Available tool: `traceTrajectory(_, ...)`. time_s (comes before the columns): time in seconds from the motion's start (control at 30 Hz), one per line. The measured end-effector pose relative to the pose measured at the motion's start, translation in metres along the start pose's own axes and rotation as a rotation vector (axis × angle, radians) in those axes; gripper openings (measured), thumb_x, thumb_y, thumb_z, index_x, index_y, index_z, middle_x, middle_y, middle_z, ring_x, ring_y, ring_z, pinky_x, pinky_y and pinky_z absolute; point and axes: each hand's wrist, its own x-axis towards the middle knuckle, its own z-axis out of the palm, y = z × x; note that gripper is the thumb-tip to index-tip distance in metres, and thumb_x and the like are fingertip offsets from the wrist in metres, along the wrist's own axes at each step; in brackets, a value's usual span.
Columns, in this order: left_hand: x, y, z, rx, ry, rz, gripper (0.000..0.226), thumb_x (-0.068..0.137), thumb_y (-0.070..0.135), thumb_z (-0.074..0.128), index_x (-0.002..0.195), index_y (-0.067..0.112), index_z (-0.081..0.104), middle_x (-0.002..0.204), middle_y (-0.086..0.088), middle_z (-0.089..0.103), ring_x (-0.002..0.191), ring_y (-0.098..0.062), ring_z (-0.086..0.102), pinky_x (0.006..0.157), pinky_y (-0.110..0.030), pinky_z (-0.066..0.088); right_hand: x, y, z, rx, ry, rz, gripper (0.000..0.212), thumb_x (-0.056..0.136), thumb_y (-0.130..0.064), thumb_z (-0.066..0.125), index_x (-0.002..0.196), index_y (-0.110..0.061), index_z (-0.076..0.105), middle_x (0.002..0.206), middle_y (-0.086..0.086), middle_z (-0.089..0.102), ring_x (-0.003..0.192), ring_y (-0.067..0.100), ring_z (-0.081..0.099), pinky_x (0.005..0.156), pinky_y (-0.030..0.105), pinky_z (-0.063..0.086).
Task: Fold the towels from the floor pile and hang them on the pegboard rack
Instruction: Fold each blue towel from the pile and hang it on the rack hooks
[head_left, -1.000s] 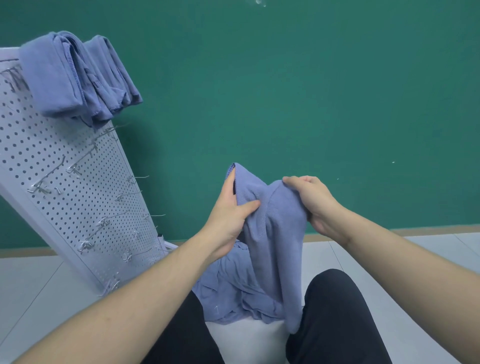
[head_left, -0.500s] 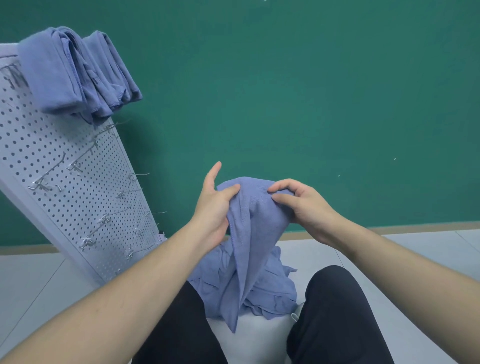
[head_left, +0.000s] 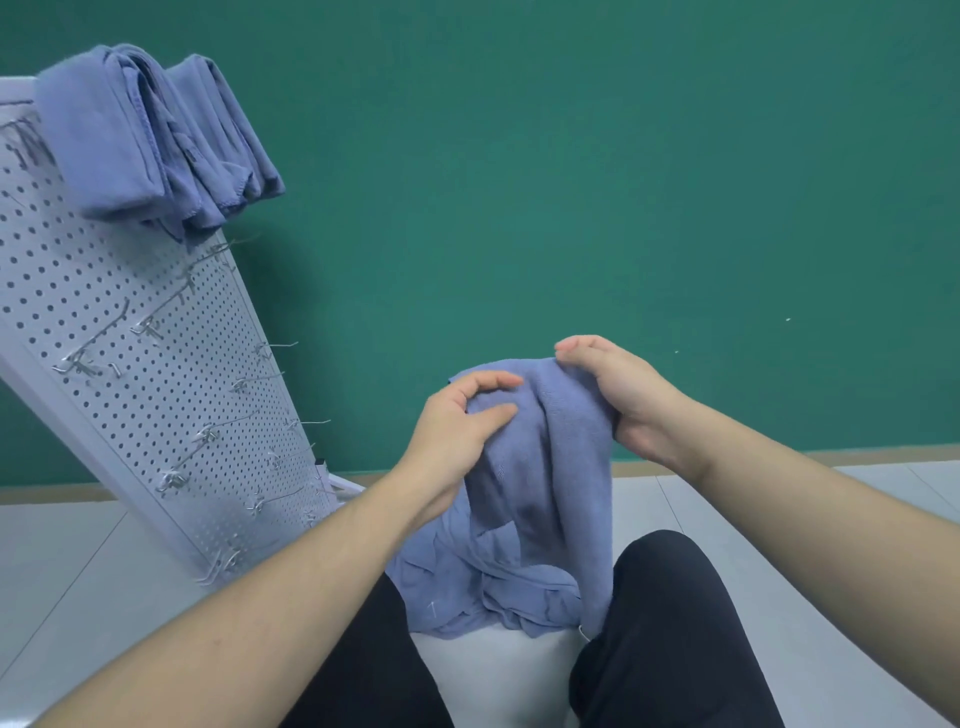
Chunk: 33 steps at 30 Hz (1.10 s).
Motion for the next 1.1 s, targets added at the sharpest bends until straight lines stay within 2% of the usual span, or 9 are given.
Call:
traceTrajectory(0.07, 0.004, 0.005, 0.001, -0.179, 0.011, -0.061, 0.03, 0.091, 0.0, 0.063, 0.1, 0.026, 0.075, 0.112, 0.002, 0.074, 0.108, -0.017, 0.067, 0.099, -0.035, 0.053, -0.002, 0.003, -0.003, -0.114, -0.049, -0.053, 0.008, 0.095, -0.024, 0.062, 0.09, -0.03, 0.064, 0.081, -0.009, 0.064, 0.072, 0.012, 0.055, 0.06, 0.027, 0.041)
traceTrajectory(0.17, 0.008, 0.015, 0.001, -0.412, 0.05, -0.149, 0.027, 0.095, -0.006, 0.056, 0.105, 0.015, 0.069, 0.106, -0.009, 0.072, 0.085, -0.012, 0.071, 0.079, -0.025, 0.057, -0.007, 0.012, -0.007, -0.193, -0.17, -0.102, 0.008, 0.095, -0.026, 0.063, 0.099, -0.032, 0.067, 0.085, -0.011, 0.067, 0.075, 0.01, 0.057, 0.068, 0.028, 0.045)
traceTrajectory(0.3, 0.012, 0.017, -0.005, -0.501, 0.107, -0.242, 0.025, 0.096, -0.004, 0.055, 0.107, 0.015, 0.067, 0.101, -0.014, 0.071, 0.075, -0.017, 0.069, 0.072, -0.029, 0.058, -0.012, 0.024, -0.007, -0.277, -0.256, -0.163, 0.021, 0.094, -0.013, 0.067, 0.11, -0.026, 0.071, 0.113, -0.015, 0.069, 0.095, 0.002, 0.064, 0.078, 0.024, 0.056)
traceTrajectory(0.43, 0.009, 0.015, -0.015, -0.505, 0.072, -0.224, 0.022, 0.095, -0.002, 0.059, 0.11, 0.012, 0.067, 0.091, -0.008, 0.073, 0.075, -0.015, 0.07, 0.065, -0.027, 0.058, -0.009, 0.025, -0.001, -0.305, -0.199, -0.211, 0.024, 0.096, -0.003, 0.06, 0.1, -0.022, 0.073, 0.1, -0.011, 0.071, 0.085, 0.011, 0.061, 0.078, 0.03, 0.054)
traceTrajectory(0.57, 0.01, 0.009, -0.029, -0.45, 0.076, -0.216, 0.025, 0.092, -0.004, 0.062, 0.108, 0.015, 0.07, 0.095, -0.006, 0.073, 0.078, -0.014, 0.07, 0.067, -0.026, 0.057, -0.006, 0.018, 0.003, -0.333, -0.127, -0.24, 0.027, 0.095, -0.002, 0.057, 0.092, -0.024, 0.072, 0.079, -0.021, 0.067, 0.067, 0.0, 0.055, 0.062, 0.013, 0.043)
traceTrajectory(0.63, 0.012, 0.009, -0.034, -0.423, 0.1, -0.219, 0.024, 0.091, -0.003, 0.063, 0.103, 0.015, 0.071, 0.093, -0.005, 0.072, 0.076, -0.013, 0.068, 0.067, -0.024, 0.056, -0.005, 0.014, 0.002, -0.32, -0.079, -0.235, 0.026, 0.096, -0.005, 0.055, 0.088, -0.024, 0.071, 0.071, -0.022, 0.064, 0.058, -0.004, 0.051, 0.054, 0.01, 0.038)
traceTrajectory(0.77, 0.014, 0.012, -0.033, -0.396, 0.1, -0.2, 0.018, 0.091, 0.001, 0.066, 0.1, 0.016, 0.072, 0.093, -0.003, 0.071, 0.077, -0.011, 0.065, 0.069, -0.022, 0.054, -0.002, 0.008, 0.002, -0.211, -0.042, -0.131, 0.026, 0.098, -0.012, 0.053, 0.085, -0.028, 0.07, 0.075, -0.012, 0.065, 0.06, 0.005, 0.05, 0.053, 0.022, 0.038)
traceTrajectory(0.97, 0.0, 0.014, -0.022, -0.267, -0.234, -0.198, 0.048, 0.09, 0.0, 0.067, 0.119, 0.039, 0.068, 0.106, -0.006, 0.067, 0.088, -0.018, 0.065, 0.081, -0.037, 0.054, 0.002, 0.001, 0.004, 0.009, 0.03, 0.029, 0.027, 0.102, -0.005, 0.042, 0.095, -0.02, 0.064, 0.08, 0.003, 0.059, 0.066, 0.015, 0.054, 0.052, 0.023, 0.045)
traceTrajectory(1.1, 0.004, 0.012, -0.018, -0.24, -0.137, -0.166, 0.045, 0.087, -0.01, 0.066, 0.108, 0.029, 0.075, 0.111, -0.013, 0.063, 0.086, -0.018, 0.063, 0.08, -0.03, 0.056, 0.005, -0.004, -0.006, 0.03, -0.021, 0.066, 0.014, 0.099, -0.007, 0.053, 0.1, -0.019, 0.061, 0.084, 0.001, 0.061, 0.07, 0.013, 0.057, 0.059, 0.024, 0.049)
